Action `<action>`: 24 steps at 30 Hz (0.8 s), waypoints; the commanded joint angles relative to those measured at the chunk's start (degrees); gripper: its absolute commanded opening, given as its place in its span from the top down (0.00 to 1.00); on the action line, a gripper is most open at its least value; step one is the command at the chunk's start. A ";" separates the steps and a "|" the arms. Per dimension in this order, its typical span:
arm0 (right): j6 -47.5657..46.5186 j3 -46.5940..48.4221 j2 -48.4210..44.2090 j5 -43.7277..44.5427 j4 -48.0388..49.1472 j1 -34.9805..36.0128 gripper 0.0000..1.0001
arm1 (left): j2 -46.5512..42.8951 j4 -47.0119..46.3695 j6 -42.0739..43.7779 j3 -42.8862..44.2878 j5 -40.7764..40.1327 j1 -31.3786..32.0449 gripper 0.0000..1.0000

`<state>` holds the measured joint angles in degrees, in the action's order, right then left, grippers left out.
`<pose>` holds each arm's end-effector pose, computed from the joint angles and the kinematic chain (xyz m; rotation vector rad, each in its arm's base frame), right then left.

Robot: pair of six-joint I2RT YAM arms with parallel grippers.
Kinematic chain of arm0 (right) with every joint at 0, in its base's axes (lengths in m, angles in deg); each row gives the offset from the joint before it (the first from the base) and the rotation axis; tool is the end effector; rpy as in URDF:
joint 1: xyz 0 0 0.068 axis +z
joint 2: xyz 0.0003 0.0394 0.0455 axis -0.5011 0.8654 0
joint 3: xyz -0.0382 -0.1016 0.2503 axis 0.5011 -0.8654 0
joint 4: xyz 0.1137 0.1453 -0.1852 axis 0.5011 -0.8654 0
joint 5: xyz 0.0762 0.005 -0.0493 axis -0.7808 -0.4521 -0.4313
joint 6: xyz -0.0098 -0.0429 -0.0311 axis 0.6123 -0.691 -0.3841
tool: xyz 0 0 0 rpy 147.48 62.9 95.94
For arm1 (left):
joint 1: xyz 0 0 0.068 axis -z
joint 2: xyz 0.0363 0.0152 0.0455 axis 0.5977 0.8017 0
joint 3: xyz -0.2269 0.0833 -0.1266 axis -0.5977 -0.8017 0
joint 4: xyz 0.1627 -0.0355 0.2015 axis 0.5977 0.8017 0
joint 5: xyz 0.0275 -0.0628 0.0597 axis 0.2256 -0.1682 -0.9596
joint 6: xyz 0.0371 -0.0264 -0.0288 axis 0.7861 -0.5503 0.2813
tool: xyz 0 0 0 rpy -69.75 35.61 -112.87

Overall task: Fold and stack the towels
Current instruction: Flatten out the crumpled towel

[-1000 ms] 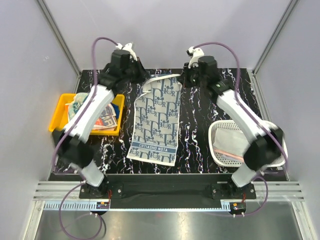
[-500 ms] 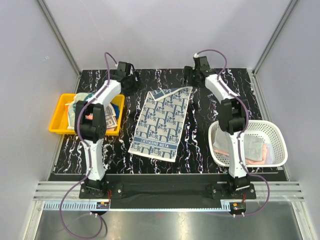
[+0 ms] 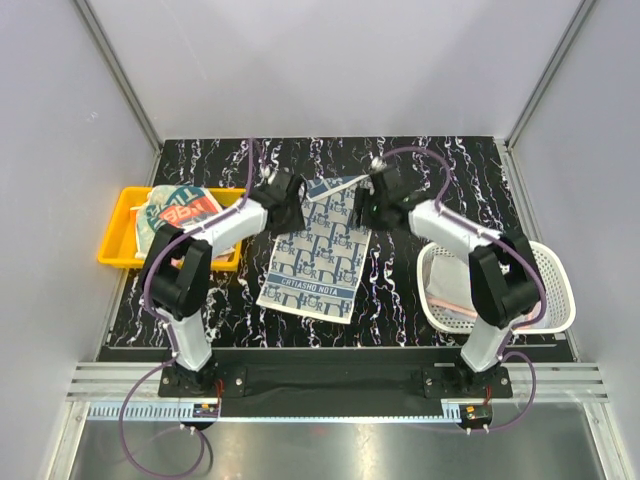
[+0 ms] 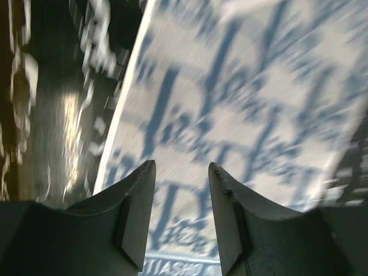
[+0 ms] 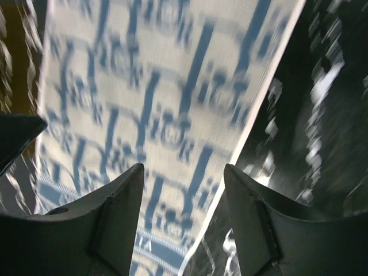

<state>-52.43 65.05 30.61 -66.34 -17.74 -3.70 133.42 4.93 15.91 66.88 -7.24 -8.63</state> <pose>0.3533 0.1763 0.2347 -0.0399 2.4522 0.4412 0.3511 -0.1811 0.2204 -0.2423 2.5238 -0.2572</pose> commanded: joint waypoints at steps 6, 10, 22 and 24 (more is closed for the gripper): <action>10.30 -17.81 -10.83 9.08 5.87 13.43 0.42 | -7.92 0.44 -6.81 -16.66 -11.50 8.39 0.54; 12.60 -20.64 -9.96 12.52 6.67 17.74 0.43 | -8.09 -0.08 -9.18 -21.15 -12.12 9.63 0.56; 14.97 -27.93 -14.78 15.08 1.93 19.95 0.45 | -17.93 -4.13 -22.98 -33.98 -7.47 20.52 0.59; 15.50 -29.16 -17.67 14.99 0.96 20.21 0.45 | -19.08 -3.86 -24.48 -34.43 -7.03 22.72 0.58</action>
<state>-38.83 37.18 17.83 -53.58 -14.76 15.44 115.83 0.69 -3.11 34.29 -16.59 11.72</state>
